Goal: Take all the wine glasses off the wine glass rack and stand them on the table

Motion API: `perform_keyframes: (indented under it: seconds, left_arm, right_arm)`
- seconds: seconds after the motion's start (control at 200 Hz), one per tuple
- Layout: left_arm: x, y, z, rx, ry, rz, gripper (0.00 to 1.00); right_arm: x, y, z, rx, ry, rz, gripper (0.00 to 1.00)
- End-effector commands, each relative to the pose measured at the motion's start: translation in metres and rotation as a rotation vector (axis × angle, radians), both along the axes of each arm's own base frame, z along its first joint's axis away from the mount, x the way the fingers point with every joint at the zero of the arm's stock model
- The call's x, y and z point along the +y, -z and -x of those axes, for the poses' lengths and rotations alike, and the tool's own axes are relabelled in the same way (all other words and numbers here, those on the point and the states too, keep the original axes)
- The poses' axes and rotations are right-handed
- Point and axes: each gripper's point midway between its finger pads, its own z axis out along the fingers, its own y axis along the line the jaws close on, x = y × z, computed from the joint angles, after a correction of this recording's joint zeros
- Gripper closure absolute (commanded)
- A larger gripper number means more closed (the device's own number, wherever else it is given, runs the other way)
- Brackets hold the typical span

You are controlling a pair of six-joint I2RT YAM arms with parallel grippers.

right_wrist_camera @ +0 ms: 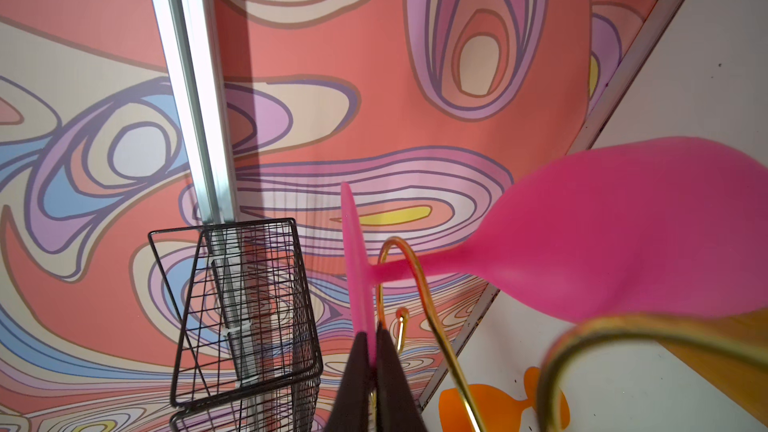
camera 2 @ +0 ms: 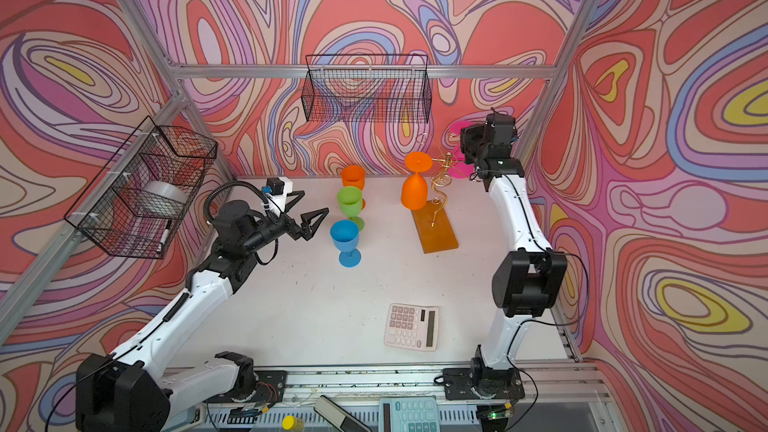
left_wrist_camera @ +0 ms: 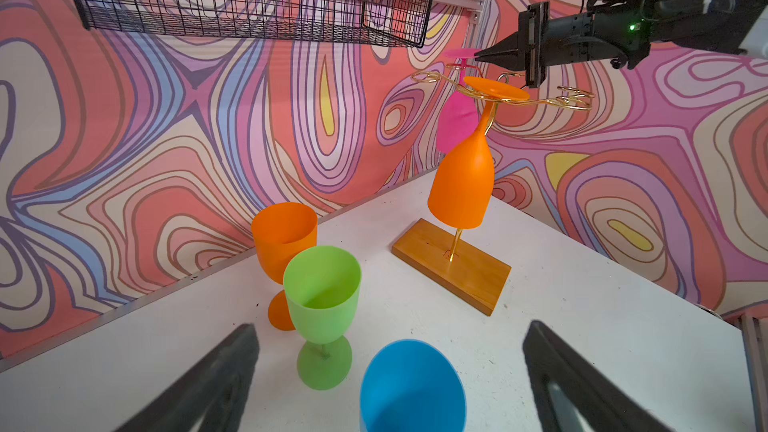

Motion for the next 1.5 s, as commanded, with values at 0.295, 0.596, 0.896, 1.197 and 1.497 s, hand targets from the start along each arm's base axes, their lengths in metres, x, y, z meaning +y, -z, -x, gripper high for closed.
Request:
perform_keyframes:
  seconds: [0.295,0.596,0.896,1.197,1.497]
  left_arm:
    - [-0.004,-0.013,0.006,-0.041,0.027,0.021,0.0]
    - [-0.004,-0.013,0.007,-0.041,0.029,0.023,0.0]
    - [-0.004,-0.014,0.007,-0.04,0.032,0.025,0.0]
    - [-0.004,-0.016,0.008,-0.045,0.03,0.023,0.0]
    - [-0.004,-0.014,0.008,-0.039,0.032,0.021,0.0]
  right_arm:
    - [-0.008,-0.029,0.028,-0.061,0.042,0.046,1.0]
    - [0.001,-0.028,0.041,-0.049,0.008,0.065,1.0]
    - [0.019,-0.025,0.043,-0.039,-0.047,0.065,1.0]
    - [0.041,-0.027,0.034,-0.045,-0.099,0.06,1.0]
    - [0.05,-0.018,0.014,-0.051,-0.128,0.025,1.0]
